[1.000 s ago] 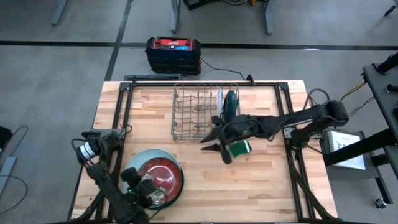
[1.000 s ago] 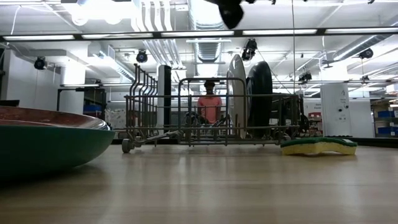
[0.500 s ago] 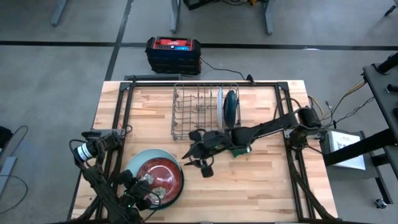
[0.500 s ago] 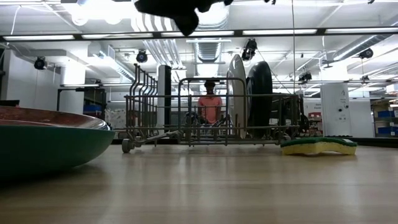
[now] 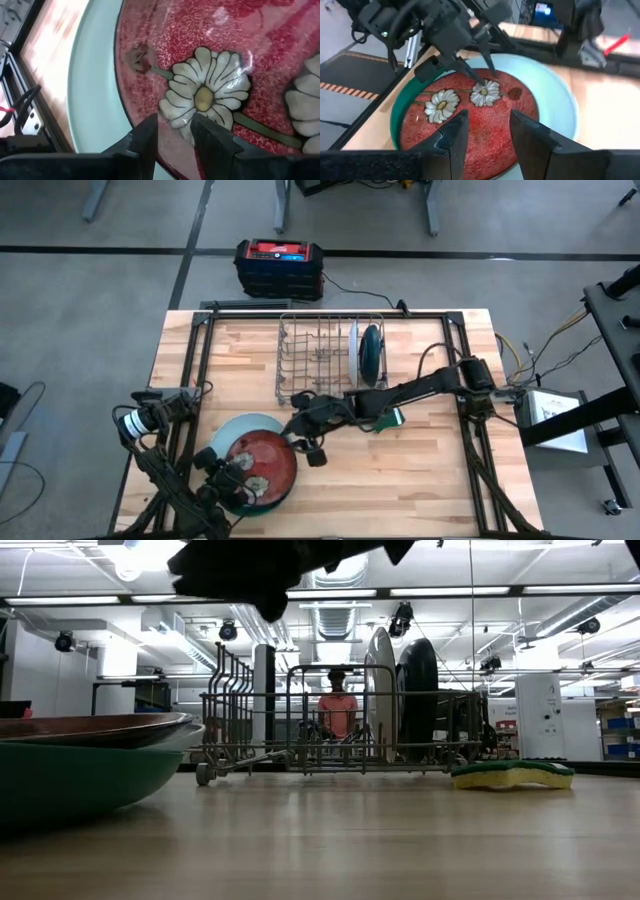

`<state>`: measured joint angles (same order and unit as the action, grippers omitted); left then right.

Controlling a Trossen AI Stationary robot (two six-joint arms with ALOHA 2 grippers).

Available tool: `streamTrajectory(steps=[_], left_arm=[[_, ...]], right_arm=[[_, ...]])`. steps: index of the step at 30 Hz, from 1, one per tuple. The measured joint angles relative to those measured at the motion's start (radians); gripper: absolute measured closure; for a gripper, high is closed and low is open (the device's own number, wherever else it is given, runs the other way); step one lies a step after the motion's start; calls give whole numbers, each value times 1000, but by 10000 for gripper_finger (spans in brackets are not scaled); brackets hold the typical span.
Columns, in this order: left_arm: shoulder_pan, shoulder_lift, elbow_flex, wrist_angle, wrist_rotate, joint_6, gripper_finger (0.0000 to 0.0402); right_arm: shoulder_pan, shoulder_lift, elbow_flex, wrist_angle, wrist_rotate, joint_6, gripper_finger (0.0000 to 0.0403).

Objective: Sort dishes
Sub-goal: Put the red plate into the dish rack

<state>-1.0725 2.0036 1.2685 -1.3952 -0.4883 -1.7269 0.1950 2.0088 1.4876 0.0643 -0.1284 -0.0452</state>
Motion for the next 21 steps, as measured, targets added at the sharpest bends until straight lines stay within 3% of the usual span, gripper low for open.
streamTrajectory(steps=[12, 21], left_arm=[[1, 2, -19, -19, -10, -8, 286], [2, 2, -65, -36, -68, 19, 286]], right_arm=[[-36, 45, 29, -38, 0, 166, 241], [-52, 14, 29, -88, 0, 179, 231]])
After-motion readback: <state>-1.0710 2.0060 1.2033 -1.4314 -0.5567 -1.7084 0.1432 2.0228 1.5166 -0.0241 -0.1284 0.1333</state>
